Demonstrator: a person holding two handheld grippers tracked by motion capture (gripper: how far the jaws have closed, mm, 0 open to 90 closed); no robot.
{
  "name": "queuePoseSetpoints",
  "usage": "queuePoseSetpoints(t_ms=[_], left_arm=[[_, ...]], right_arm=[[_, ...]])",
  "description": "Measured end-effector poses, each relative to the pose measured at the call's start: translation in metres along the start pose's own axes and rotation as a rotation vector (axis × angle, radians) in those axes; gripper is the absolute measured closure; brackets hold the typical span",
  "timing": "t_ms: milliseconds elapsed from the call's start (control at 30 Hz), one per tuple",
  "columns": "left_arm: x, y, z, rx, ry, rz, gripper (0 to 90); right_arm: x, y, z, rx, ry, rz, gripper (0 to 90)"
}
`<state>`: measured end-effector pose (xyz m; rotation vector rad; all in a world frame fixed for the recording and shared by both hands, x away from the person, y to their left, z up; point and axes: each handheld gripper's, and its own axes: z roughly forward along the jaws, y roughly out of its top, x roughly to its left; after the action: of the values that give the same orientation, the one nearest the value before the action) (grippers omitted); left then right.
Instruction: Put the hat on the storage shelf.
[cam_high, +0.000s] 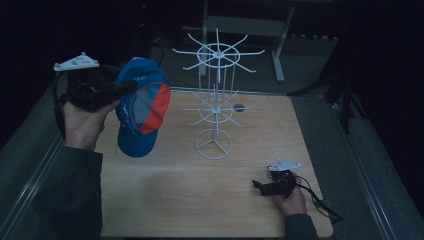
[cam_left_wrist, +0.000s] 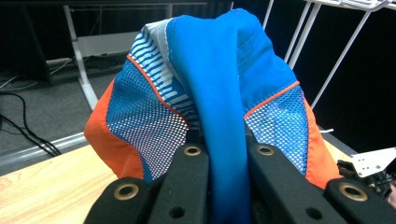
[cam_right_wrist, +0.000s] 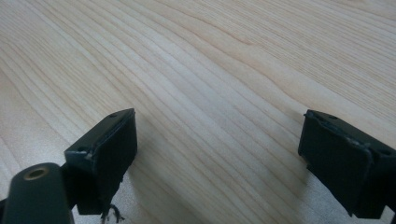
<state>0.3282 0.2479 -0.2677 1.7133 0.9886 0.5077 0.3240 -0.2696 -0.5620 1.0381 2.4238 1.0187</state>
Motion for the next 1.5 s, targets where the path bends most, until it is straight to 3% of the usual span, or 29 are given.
queuePoseSetpoints(t_ms=[633, 1500], left_arm=[[0.005, 0.011, 0.005, -0.015, 0.017, 0.006, 89.9], [0.014, 0.025, 0.011, -0.089, 0.030, -0.059, 89.9]], right_arm=[[0.000, 0.000, 0.000, 0.001, 0.000, -0.001, 11.5], [0.000, 0.000, 0.000, 0.002, 0.001, 0.001, 11.5]])
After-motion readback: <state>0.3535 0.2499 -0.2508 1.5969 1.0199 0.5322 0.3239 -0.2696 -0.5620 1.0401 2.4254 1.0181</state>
